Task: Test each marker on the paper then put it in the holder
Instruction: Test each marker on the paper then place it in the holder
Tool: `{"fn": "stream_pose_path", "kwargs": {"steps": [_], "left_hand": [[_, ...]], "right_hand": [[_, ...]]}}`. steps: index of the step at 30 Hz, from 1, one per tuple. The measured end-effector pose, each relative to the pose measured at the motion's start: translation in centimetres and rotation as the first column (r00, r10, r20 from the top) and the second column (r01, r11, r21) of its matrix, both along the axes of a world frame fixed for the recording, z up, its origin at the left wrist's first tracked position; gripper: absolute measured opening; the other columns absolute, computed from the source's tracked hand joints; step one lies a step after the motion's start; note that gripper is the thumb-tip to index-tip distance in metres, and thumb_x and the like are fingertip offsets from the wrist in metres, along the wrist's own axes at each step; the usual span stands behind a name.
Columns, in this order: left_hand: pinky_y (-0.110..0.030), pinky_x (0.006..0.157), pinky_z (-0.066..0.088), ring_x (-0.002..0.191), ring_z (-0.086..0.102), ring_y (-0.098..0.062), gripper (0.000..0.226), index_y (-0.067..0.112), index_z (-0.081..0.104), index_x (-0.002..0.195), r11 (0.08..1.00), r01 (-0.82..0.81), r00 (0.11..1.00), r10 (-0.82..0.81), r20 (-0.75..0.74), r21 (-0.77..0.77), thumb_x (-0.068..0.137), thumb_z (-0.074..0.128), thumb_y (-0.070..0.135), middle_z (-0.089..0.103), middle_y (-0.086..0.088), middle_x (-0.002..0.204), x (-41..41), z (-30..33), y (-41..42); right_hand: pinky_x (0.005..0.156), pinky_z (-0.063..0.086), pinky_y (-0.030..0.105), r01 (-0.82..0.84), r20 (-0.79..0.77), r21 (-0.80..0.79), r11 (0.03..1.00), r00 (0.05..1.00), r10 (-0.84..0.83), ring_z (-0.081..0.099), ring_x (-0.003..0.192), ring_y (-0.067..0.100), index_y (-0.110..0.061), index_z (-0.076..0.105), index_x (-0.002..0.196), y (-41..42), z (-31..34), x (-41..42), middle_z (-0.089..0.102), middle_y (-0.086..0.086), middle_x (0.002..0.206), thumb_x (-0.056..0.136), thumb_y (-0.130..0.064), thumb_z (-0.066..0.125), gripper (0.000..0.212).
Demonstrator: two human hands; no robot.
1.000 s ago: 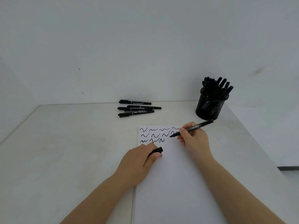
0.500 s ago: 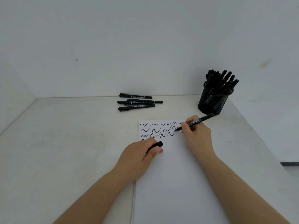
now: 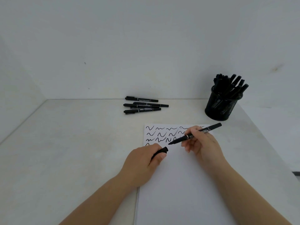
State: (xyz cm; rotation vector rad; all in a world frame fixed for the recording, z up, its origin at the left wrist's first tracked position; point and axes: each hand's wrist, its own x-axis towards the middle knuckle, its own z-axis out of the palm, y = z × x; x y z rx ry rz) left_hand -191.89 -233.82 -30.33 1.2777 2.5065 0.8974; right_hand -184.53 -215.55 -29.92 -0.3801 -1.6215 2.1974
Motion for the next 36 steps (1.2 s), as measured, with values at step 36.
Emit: {"fn": "stream_pose_path", "kwargs": {"steps": [36], "left_hand": [[-0.014, 0.045, 0.027, 0.046, 0.037, -0.006, 0.022, 0.038, 0.047, 0.066, 0.971, -0.017, 0.982, -0.029, 0.189, 0.239, 0.087, 0.040, 0.038, 0.047, 0.016, 0.053, 0.6, 0.4, -0.3]], "right_hand": [[0.053, 0.040, 0.014, -0.200, 0.007, 0.282, 0.938, 0.978, 0.206, 0.049, 0.050, 0.009, -0.005, 0.051, 0.079, -2.8, 1.5, 1.1, 0.057, -0.003, 0.052, 0.087, 0.006, 0.050, 0.014]]}}
